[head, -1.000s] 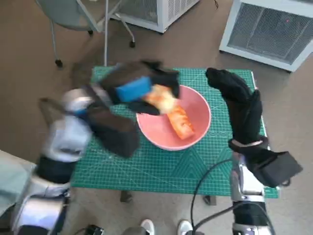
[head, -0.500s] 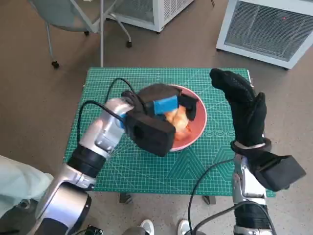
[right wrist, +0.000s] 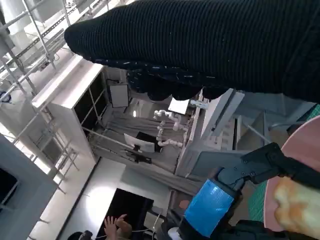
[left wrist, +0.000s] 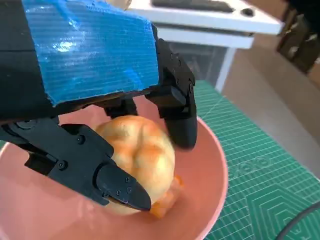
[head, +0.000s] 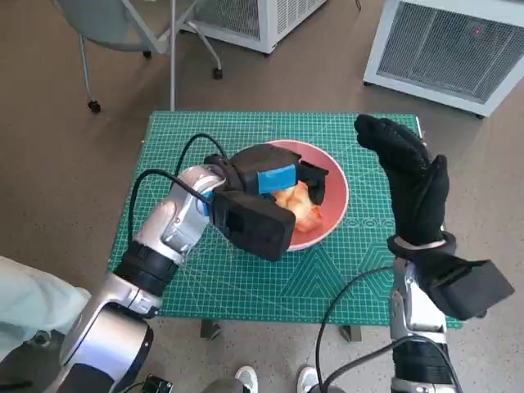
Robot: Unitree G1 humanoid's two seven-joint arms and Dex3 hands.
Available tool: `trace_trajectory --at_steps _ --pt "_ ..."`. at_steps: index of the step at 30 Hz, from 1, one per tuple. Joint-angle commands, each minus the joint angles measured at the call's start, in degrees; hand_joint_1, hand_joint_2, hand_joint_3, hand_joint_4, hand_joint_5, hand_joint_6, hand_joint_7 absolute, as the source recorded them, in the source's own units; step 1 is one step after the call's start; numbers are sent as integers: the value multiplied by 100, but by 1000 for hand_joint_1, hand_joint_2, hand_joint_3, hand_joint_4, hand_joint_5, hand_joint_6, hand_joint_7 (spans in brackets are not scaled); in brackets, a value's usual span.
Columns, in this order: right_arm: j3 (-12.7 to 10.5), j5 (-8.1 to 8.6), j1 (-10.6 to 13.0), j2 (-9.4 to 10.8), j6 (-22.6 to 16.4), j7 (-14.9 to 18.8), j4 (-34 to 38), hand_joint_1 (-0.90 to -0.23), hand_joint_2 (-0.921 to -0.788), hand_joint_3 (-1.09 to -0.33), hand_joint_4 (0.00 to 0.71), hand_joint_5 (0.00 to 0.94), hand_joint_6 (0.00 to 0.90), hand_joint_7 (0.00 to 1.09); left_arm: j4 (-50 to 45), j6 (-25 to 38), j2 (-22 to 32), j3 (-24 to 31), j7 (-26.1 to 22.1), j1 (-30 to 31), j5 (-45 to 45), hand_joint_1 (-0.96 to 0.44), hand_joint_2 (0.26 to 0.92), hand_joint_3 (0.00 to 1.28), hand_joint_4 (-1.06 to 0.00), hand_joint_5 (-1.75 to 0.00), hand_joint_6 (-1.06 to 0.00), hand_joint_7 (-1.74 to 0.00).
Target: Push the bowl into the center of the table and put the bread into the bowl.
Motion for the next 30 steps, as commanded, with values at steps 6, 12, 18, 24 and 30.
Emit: trace_trajectory --at_steps 6,12,18,24,30 --pt "1 12 77 9 29 0 144 -680 -921 -746 191 1 -1 473 -848 -56 352 321 52 343 -136 -263 886 19 -207 -8 -352 -32" --pt "-2 13 45 -7 45 3 156 -683 -921 -745 192 1 -1 473 -1220 -5 509 776 -82 503 -601 -334 885 12 -77 -1 -274 -4" --pt "-2 32 22 -10 72 12 146 -684 -921 -744 193 1 -1 475 -1831 440 595 1201 -350 717 -1149 -366 886 8 -7 1 -214 0" --pt "-9 78 -16 -34 122 42 103 -685 -921 -742 194 2 -1 476 -2251 583 667 1633 -516 930 -1783 -365 884 5 0 1 -206 -1" --pt "-39 37 -83 -99 182 5 26 -685 -921 -741 195 2 -1 478 -2162 194 584 2111 -493 1061 -2528 -360 885 5 1 1 -205 -1"
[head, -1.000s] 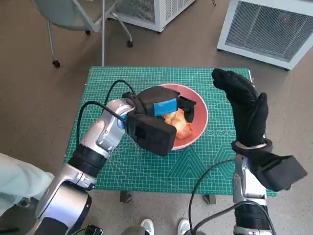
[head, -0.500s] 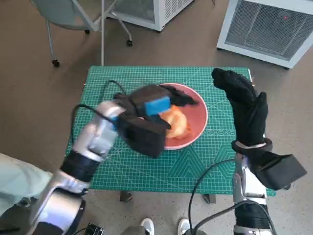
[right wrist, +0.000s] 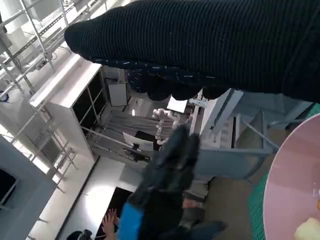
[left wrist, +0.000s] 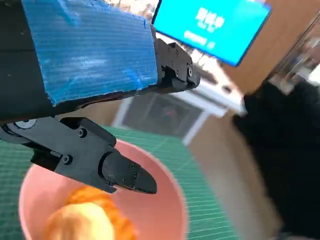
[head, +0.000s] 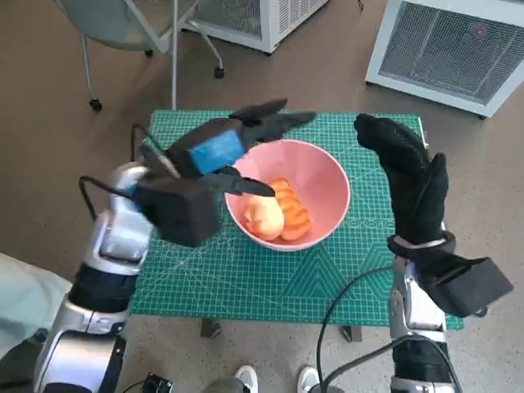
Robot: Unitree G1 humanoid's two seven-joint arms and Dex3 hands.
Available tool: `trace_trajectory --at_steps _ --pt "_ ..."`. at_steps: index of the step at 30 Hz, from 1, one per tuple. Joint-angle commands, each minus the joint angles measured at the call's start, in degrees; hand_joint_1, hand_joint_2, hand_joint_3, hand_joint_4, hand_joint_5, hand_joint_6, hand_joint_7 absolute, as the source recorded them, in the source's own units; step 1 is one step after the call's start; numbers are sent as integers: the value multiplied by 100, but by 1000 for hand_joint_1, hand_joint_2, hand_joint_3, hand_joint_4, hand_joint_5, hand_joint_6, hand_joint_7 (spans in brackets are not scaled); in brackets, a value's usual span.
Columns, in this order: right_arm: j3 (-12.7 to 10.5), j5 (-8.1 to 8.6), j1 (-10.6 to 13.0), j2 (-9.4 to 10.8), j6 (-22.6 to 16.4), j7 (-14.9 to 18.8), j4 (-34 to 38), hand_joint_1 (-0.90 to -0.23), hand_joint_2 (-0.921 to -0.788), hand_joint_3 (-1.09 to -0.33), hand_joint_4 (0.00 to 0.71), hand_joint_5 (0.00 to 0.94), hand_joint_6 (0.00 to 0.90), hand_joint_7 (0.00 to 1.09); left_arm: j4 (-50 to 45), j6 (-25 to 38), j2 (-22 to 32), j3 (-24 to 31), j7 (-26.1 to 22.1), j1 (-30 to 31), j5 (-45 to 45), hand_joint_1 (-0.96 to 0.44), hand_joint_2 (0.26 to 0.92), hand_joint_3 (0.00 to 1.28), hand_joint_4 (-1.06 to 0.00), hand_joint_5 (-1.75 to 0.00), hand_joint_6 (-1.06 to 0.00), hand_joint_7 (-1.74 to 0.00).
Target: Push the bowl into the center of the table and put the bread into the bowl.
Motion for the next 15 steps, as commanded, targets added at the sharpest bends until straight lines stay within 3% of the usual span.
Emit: trace_trajectory --at_steps 1,6,15 --pt "-41 24 -26 -92 121 -7 -14 -685 -921 -740 196 3 -1 479 86 -384 -85 423 28 120 -615 -366 888 6 -2 0 -205 0" --pt "-58 -61 -128 -163 84 -59 34 -689 -921 -739 198 3 -1 484 389 -903 -417 731 155 215 -1185 -405 911 15 -23 -9 -221 -9" --pt "-59 -174 -266 -190 -85 -88 245 -696 -921 -739 199 3 -1 488 1180 -1793 -1054 1065 -11 317 -2085 -501 921 191 -72 -21 -241 -21"
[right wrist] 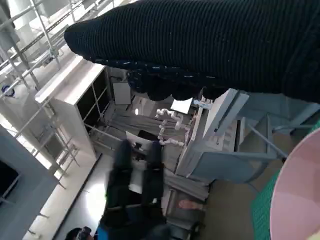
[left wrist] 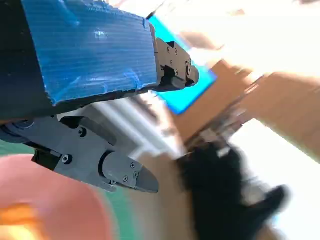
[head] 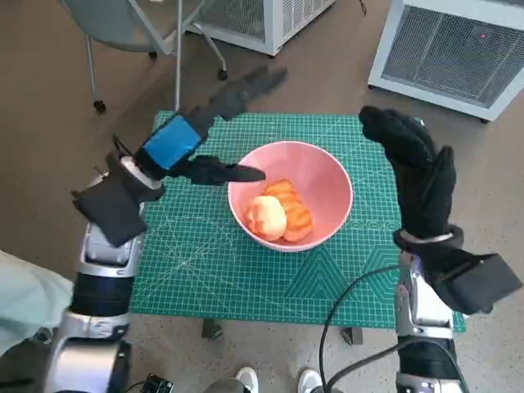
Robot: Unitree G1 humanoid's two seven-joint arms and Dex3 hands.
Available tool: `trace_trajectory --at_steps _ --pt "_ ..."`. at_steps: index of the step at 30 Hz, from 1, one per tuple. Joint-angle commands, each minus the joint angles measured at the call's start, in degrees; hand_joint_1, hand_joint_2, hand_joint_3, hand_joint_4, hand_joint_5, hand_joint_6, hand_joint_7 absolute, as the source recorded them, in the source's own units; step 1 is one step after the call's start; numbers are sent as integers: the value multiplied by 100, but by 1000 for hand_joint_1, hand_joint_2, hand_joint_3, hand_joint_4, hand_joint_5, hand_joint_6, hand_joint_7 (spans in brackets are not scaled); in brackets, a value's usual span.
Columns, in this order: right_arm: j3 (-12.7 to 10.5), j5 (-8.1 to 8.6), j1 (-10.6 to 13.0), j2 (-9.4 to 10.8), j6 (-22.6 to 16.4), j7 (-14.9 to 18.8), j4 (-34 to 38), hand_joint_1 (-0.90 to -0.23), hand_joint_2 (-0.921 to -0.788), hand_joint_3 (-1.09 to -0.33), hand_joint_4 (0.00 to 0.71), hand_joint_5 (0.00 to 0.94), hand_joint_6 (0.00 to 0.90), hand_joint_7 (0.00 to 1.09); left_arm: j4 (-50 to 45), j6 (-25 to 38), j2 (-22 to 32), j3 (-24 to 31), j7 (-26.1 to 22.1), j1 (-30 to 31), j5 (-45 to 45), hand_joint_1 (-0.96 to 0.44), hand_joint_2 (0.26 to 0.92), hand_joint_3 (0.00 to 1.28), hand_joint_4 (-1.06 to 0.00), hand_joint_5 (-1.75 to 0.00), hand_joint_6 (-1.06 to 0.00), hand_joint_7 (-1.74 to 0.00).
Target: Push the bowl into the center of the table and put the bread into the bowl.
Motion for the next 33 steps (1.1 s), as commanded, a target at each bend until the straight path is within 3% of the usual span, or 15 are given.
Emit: trace_trajectory --at_steps 1,8,19,33 --pt "-20 -91 -38 -52 -72 -44 228 -696 -921 -739 199 3 -1 488 537 -517 -354 190 -111 111 -426 -505 921 204 -75 -21 -244 -23" --pt "1 -199 -138 -81 -131 -72 284 -705 -921 -739 198 2 -1 488 1162 -1014 -728 446 -248 109 -863 -535 921 297 -78 -15 -231 -19" --pt "54 -292 -238 -110 -109 -112 264 -717 -921 -743 193 0 -1 482 1633 -1378 -996 685 -352 126 -1100 -577 921 324 -67 -5 -214 -12" --pt "74 -192 -277 -96 -360 -15 653 -717 -921 -743 189 0 0 495 1916 -1801 -960 641 -286 236 -835 -576 921 341 -61 0 -210 -10"
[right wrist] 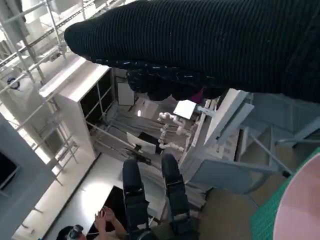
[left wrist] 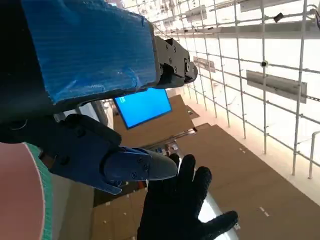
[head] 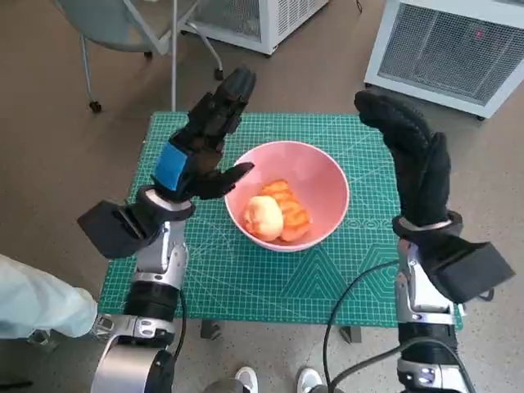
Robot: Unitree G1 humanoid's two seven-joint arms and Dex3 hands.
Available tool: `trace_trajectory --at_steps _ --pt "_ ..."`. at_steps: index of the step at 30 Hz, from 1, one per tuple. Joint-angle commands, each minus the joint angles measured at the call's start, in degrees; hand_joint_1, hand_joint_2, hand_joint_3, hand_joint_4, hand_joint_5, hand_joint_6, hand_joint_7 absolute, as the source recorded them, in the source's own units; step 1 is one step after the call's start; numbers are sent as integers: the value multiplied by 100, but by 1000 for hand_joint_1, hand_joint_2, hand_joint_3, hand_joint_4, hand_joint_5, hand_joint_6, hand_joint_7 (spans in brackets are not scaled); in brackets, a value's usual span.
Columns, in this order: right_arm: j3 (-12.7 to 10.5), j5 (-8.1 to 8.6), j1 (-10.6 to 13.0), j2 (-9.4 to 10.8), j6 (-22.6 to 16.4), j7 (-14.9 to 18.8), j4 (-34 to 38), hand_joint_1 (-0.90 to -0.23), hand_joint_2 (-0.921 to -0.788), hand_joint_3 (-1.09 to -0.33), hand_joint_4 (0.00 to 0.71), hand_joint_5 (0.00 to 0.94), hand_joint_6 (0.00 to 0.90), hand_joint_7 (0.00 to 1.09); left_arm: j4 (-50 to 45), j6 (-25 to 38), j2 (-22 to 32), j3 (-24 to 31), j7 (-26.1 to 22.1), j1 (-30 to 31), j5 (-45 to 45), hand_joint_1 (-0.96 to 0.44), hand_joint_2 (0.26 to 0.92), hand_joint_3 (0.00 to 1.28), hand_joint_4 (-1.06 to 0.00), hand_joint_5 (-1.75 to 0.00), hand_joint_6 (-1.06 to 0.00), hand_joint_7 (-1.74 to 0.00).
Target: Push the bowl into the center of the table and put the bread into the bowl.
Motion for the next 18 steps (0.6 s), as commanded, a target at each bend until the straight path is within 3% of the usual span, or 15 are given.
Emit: trace_trajectory --at_steps 1,18 --pt "21 4 33 1 -71 54 201 -716 -921 -743 189 0 0 496 76 -209 -6 -4 65 131 143 -575 921 340 -61 -1 -210 -10" --pt "5 103 -40 54 -402 137 691 -722 -921 -741 188 0 -1 504 245 -756 -42 -53 396 364 505 -576 921 337 -66 -2 -199 -4"
